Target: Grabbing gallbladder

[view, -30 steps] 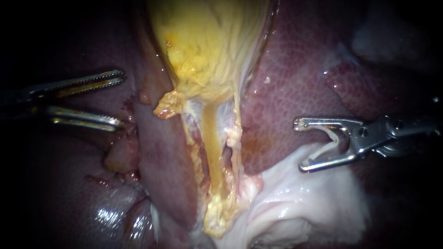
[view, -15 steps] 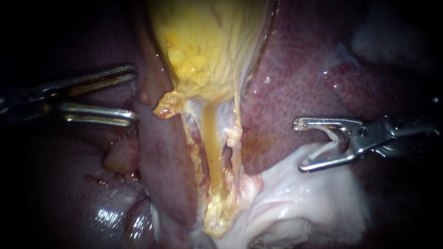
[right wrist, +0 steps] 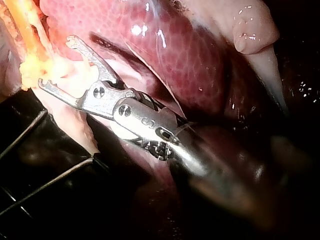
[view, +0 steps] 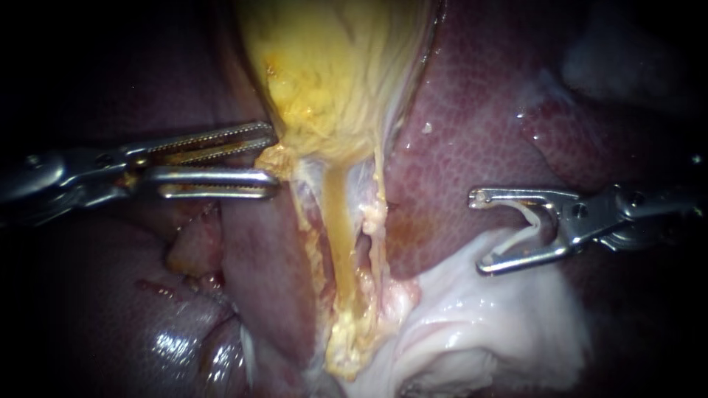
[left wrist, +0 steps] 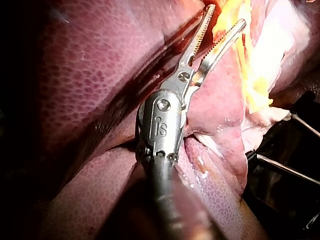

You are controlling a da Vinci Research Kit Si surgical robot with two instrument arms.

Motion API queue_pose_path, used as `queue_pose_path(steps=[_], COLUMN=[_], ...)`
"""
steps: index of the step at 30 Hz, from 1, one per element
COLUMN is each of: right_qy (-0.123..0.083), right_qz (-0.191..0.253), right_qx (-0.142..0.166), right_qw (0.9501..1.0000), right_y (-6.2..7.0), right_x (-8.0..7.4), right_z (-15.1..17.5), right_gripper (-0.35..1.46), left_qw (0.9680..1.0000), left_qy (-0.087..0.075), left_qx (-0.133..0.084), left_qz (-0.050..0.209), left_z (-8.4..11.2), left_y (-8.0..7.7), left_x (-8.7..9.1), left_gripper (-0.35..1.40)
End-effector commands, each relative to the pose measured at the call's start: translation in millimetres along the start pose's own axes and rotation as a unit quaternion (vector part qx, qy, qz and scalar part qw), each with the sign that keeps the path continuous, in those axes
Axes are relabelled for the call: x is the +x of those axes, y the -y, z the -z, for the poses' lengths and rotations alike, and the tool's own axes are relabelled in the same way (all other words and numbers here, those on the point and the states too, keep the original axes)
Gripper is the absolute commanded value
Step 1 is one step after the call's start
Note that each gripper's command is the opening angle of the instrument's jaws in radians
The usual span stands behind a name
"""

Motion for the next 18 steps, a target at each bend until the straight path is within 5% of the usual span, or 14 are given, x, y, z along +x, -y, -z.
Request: queue_pose_path(steps=[1, 6, 18], right_qy=[0.000, 0.000, 0.000], right_qz=[0.000, 0.000, 0.000], right_qx=[0.000, 0.000, 0.000], right_qw=[1.0000, 1.0000, 1.0000], right_y=[0.0, 0.0, 0.1], right_x=[0.0, 0.1, 0.1], right_z=[0.0, 0.0, 0.1], right_gripper=[0.60, 0.60, 0.60], left_qw=[1.0000, 0.9999, 0.9996], left_qy=[-0.001, -0.010, -0.025], left_qx=[0.000, 0.000, 0.005], left_qz=[-0.001, 0.004, 0.015], left_z=[-0.1, -0.2, 0.6], left_y=[0.0, -0.2, 0.3], left_x=[0.2, 0.7, -0.4], left_gripper=[0.20, -0.35, -0.35])
